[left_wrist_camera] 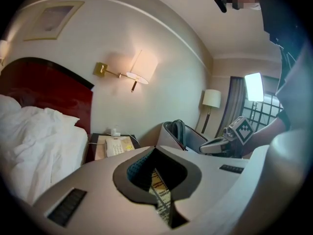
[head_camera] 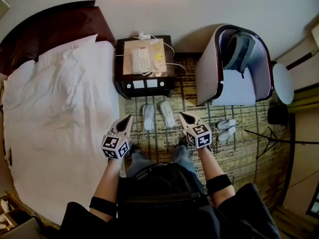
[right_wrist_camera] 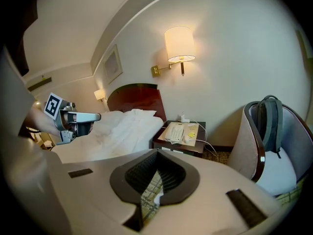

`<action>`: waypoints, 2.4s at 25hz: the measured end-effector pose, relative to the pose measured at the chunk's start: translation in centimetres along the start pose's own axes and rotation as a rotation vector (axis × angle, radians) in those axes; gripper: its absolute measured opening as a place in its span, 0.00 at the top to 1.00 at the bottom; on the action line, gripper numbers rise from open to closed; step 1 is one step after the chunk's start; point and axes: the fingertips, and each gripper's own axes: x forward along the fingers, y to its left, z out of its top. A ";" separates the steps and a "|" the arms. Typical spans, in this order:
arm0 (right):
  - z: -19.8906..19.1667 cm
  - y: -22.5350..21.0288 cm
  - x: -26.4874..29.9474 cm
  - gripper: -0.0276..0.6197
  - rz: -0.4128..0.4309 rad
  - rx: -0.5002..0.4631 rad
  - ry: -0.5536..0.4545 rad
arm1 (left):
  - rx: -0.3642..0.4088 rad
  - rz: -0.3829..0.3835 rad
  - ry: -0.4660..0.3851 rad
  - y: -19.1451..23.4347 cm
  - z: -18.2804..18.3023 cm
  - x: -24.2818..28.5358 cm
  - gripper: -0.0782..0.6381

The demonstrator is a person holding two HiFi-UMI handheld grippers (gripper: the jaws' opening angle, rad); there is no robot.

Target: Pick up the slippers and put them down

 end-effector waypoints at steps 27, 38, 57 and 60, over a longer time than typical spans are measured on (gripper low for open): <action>-1.0 1.0 -2.3 0.95 -0.012 0.030 -0.021 | 0.018 -0.004 -0.003 -1.2 -0.5 -2.2 0.89; -1.2 0.3 -2.0 0.95 -0.024 0.046 -0.018 | 0.008 -0.019 0.014 -1.0 -0.6 -0.9 0.89; -1.7 0.2 2.2 0.95 0.008 0.052 0.015 | -0.001 -0.084 0.109 -0.4 -2.9 3.4 0.89; -3.2 0.4 4.0 0.95 0.014 0.071 0.032 | -0.009 -0.105 0.161 0.3 -4.9 4.8 0.89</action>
